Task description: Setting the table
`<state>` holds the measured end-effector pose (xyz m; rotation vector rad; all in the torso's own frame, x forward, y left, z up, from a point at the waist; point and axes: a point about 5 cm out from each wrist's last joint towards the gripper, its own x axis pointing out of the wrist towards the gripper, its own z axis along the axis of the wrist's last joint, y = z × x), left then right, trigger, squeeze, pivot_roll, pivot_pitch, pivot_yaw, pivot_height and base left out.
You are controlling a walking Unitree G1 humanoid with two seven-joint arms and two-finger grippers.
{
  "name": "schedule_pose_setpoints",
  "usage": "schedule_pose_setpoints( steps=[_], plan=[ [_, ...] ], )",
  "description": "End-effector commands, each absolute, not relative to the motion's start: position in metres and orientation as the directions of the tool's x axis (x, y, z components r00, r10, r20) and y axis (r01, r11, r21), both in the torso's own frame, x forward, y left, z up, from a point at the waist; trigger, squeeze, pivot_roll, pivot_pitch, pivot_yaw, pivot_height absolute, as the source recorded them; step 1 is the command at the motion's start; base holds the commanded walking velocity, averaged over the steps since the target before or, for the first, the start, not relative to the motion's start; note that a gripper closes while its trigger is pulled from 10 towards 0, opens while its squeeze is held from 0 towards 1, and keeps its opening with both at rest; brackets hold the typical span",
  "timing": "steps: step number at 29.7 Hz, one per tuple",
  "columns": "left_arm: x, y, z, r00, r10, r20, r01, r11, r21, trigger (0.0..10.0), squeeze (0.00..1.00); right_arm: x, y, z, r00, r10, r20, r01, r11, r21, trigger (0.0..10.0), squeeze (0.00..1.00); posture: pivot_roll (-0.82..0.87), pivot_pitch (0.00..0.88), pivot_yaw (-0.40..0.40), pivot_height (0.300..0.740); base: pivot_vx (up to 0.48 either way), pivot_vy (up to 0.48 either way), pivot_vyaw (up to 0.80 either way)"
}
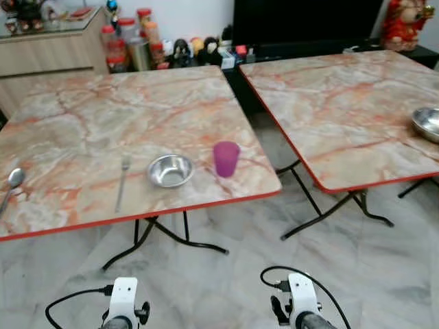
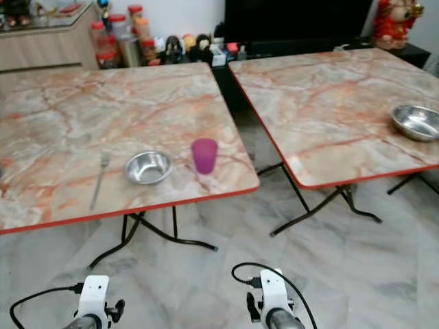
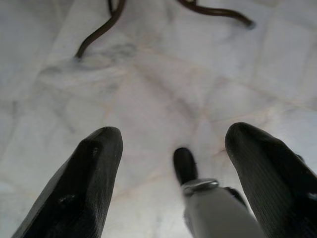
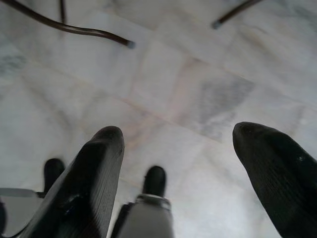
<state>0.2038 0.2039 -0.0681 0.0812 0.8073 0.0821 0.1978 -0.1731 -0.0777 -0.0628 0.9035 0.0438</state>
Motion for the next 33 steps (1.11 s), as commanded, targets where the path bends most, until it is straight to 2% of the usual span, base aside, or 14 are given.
schedule_pose_setpoints(
  steps=[1,10,25,28,33],
  plan=[
    [0.1993,0.2068,-0.0705,0.671,0.117,-0.732,-0.039,0.992,0.123,10.0,0.0,0.1991,-0.1717,-0.0771,0.623,0.014,-0.782,-0.063,0.997,-0.033,10.0,0.0,0.02,0.0,-0.005,0.74,0.0,-0.352,0.0],
    [0.1996,0.2069,-0.0704,0.671,0.12,-0.732,-0.043,0.991,0.124,10.0,0.0,0.1989,-0.1708,-0.0773,0.62,0.016,-0.785,-0.069,0.997,-0.034,10.0,0.0,0.02,0.0,-0.003,0.74,0.0,-0.347,0.0],
    [0.2082,0.2099,-0.0644,0.702,0.147,-0.697,-0.121,0.989,0.086,10.0,0.0,0.1992,-0.1717,-0.0771,0.621,0.018,-0.784,-0.052,0.998,-0.018,10.0,0.0,0.02,0.0,-0.006,0.74,0.0,0.0,0.0],
    [0.2084,0.2105,-0.0643,0.7,0.148,-0.699,-0.122,0.989,0.087,10.0,0.0,0.2001,-0.1714,-0.0764,0.628,0.016,-0.778,-0.079,0.996,-0.043,10.0,0.0,0.02,0.0,-0.006,0.74,0.259,0.0,0.0],
    [0.2081,0.211,-0.0645,0.696,0.152,-0.702,-0.128,0.988,0.086,10.0,0.0,0.1997,-0.1715,-0.0767,0.625,0.017,-0.78,-0.078,0.996,-0.041,10.0,0.0,0.02,0.0,-0.008,0.74,0.266,0.0,0.72]
  ],
)
